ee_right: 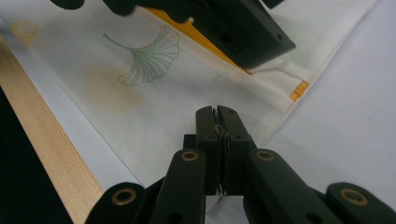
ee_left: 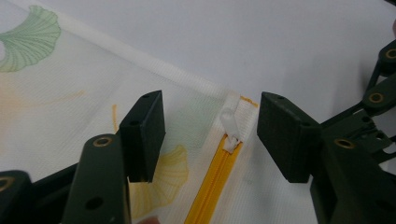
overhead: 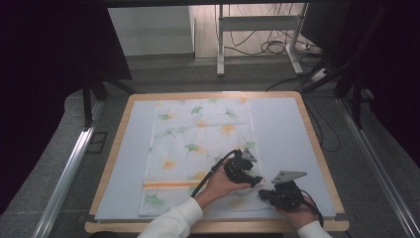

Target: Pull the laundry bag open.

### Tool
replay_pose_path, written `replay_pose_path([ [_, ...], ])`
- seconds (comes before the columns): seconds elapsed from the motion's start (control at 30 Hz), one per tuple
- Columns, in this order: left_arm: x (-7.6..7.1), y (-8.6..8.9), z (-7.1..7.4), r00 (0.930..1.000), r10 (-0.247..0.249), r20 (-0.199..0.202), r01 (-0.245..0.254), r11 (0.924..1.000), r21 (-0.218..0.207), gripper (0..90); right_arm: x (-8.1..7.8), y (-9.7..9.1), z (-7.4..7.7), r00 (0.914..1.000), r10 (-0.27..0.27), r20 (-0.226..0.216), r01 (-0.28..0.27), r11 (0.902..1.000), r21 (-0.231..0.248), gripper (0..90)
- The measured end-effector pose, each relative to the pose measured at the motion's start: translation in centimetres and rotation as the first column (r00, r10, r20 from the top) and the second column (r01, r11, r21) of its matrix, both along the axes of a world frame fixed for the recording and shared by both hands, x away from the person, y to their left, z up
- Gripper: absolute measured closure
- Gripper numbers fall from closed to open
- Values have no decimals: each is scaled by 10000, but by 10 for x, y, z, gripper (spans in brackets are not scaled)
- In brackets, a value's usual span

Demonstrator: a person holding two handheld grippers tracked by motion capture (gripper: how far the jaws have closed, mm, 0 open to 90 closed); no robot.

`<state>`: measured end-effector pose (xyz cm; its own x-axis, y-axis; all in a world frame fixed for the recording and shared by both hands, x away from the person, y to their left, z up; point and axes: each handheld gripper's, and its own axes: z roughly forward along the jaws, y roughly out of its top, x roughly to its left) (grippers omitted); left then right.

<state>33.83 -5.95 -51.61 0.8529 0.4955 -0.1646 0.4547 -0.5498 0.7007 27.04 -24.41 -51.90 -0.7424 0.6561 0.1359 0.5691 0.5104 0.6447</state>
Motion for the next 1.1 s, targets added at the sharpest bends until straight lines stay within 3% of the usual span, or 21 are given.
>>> replay_pose_path([
  [0.37, 1, -9, -6, 9996, -229, -157, 231, 9996, 129, 525, 0, 0, 0, 10000, 24, -15, -24, 10000, 1, 872],
  [0.77, -1, -8, -7, 9991, -428, -42, 429, 9988, 221, 762, 0, 0, 0, 10000, 34, -38, -34, 10000, 3, 872],
  [1.1, -3, -11, -6, 9986, -524, 19, 523, 9982, 283, 847, 0, 0, 0, 10000, 18, -38, -18, 10000, 13, 871],
])
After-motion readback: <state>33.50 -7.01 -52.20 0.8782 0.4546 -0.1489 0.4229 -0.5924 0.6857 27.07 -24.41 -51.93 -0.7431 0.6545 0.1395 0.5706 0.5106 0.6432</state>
